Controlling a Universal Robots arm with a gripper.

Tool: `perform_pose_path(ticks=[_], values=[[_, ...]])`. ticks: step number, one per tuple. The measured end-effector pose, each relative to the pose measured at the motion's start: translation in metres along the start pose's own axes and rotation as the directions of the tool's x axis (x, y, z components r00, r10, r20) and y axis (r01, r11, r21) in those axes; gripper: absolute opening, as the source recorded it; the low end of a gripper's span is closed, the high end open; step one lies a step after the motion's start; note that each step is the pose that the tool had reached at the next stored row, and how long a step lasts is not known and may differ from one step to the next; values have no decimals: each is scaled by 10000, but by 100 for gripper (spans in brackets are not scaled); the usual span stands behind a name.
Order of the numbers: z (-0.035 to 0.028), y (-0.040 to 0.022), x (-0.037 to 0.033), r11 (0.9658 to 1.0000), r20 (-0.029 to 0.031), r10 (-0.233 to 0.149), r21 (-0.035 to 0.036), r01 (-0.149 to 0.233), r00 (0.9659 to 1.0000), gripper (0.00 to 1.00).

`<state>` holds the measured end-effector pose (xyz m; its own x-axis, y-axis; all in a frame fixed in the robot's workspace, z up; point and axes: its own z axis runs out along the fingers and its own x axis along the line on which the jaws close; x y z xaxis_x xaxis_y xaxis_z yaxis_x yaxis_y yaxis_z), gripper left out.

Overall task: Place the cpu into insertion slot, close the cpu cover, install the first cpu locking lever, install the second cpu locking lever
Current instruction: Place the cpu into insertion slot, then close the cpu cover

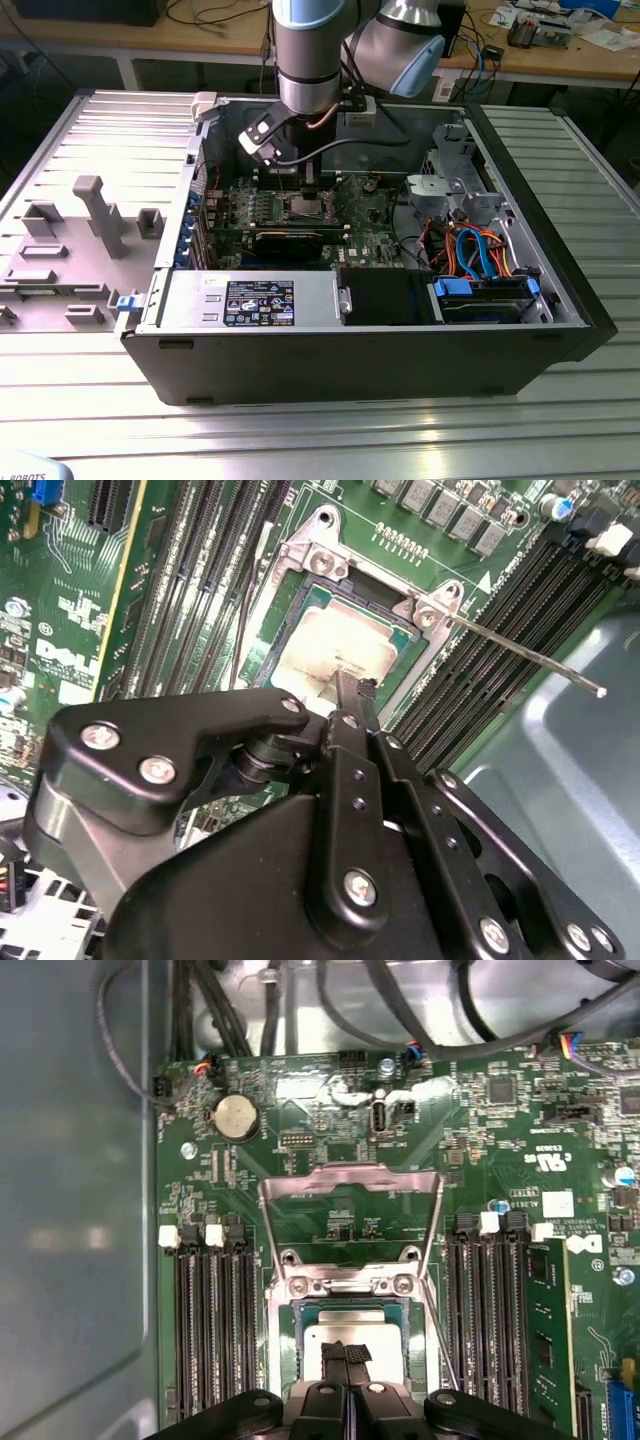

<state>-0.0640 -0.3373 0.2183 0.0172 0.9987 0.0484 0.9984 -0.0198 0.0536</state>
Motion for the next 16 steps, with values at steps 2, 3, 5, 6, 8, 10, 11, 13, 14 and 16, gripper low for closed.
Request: perform_pose_path(ticks=[2,3,5,6,8,10,11,13,14,16], values=[[1,0,1,10000,-13,-34,1,34,10000,11],[0,0,0,10000,-13,-37,2,37,10000,11],[0,0,0,10000,-13,-39,2,39,10000,11],[0,0,0,10000,-13,-40,2,40,10000,11],[0,0,0,10000,-13,-40,2,40,10000,11],[0,0,0,10000,-14,-41,3,41,10000,11],[0,2,0,10000,-13,-42,3,42,10000,11],[-5,7,1,10000,-12,-43,8,43,10000,11],[-12,12,1,10000,-11,-41,30,41,10000,11],[-36,15,2,10000,-11,-37,67,37,10000,11]])
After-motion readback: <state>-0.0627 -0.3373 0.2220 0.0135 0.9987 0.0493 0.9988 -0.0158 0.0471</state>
